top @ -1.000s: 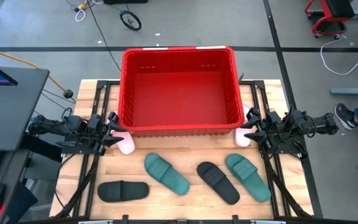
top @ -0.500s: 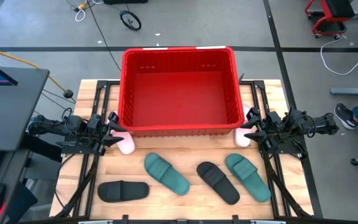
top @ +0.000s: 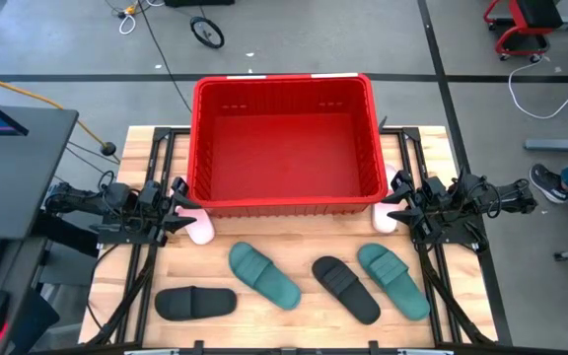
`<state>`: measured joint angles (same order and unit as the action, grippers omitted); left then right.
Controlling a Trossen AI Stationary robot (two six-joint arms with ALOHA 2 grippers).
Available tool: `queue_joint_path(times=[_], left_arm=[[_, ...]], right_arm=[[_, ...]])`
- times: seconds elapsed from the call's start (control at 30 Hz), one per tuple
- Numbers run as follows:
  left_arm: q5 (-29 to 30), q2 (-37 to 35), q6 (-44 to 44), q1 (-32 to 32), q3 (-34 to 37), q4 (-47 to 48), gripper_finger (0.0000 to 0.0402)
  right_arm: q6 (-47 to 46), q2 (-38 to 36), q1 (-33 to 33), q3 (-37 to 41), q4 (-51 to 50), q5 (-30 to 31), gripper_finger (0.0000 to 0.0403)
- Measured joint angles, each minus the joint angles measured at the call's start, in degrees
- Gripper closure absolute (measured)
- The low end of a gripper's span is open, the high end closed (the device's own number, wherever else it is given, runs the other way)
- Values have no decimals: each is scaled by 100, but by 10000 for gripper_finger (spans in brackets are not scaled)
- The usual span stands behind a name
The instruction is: Pick and place slides into bin
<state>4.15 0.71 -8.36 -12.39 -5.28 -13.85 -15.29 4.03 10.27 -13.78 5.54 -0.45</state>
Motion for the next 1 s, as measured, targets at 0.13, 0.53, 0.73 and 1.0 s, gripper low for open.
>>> queue_joint_path(times=[0.13, 0.53, 0.73, 1.0], left_arm=[[0, 2, 0, 0, 0, -2, 230], [1, 1, 0, 1, 0, -2, 230], [979, 1, 233, 67, 0, -26, 230], [1774, 0, 485, 140, -9, -439, 230]], right_arm=[[0, 0, 1, 0, 0, 0, 213], [0, 0, 0, 0, 0, 2, 213], [0, -1, 0, 0, 0, 0, 213], [0, 0, 1, 0, 0, 0, 213]])
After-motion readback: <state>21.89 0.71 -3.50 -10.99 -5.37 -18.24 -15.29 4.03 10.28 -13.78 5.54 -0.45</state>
